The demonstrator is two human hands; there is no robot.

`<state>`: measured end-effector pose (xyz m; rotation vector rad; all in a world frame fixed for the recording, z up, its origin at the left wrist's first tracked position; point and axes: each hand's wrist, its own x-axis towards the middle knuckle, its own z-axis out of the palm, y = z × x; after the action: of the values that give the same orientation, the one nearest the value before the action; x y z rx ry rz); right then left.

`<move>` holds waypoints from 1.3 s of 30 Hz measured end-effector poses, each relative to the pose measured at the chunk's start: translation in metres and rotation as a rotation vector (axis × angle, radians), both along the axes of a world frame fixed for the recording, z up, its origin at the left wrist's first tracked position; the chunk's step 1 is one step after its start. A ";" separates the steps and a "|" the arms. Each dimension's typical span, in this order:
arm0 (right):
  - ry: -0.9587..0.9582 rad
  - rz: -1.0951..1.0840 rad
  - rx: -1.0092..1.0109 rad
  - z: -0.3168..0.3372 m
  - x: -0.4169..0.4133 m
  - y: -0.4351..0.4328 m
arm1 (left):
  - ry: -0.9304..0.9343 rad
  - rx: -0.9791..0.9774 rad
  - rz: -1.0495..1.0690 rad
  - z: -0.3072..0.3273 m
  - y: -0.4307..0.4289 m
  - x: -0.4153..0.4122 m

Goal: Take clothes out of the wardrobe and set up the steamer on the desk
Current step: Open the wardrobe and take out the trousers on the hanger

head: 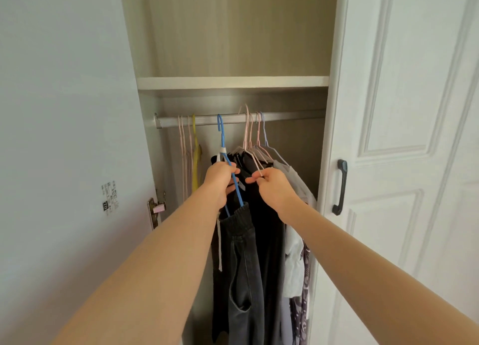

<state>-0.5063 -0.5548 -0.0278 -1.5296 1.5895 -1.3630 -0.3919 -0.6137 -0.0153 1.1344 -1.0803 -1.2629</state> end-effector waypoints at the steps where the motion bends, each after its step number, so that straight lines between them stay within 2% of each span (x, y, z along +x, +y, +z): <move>1: 0.011 -0.009 0.005 -0.002 0.000 0.009 | 0.051 0.022 -0.001 -0.004 0.010 0.001; 5: 0.063 -0.035 -0.013 -0.010 0.004 0.050 | 0.277 0.100 -0.024 -0.013 0.055 0.002; 14: 0.129 -0.101 -0.071 0.009 0.010 0.167 | 0.388 0.111 -0.095 0.001 0.175 0.017; 28: 0.248 -0.207 -0.235 0.074 0.026 0.359 | 0.466 -0.053 -0.305 0.066 0.369 0.035; 39: 0.291 -0.230 -0.227 0.053 0.065 0.487 | 0.445 -0.101 -0.460 0.048 0.482 0.080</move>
<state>-0.4415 -0.0682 0.0253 -1.7905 1.8883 -1.5440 -0.3119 -0.1320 0.0330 0.4972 -1.0765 -1.6980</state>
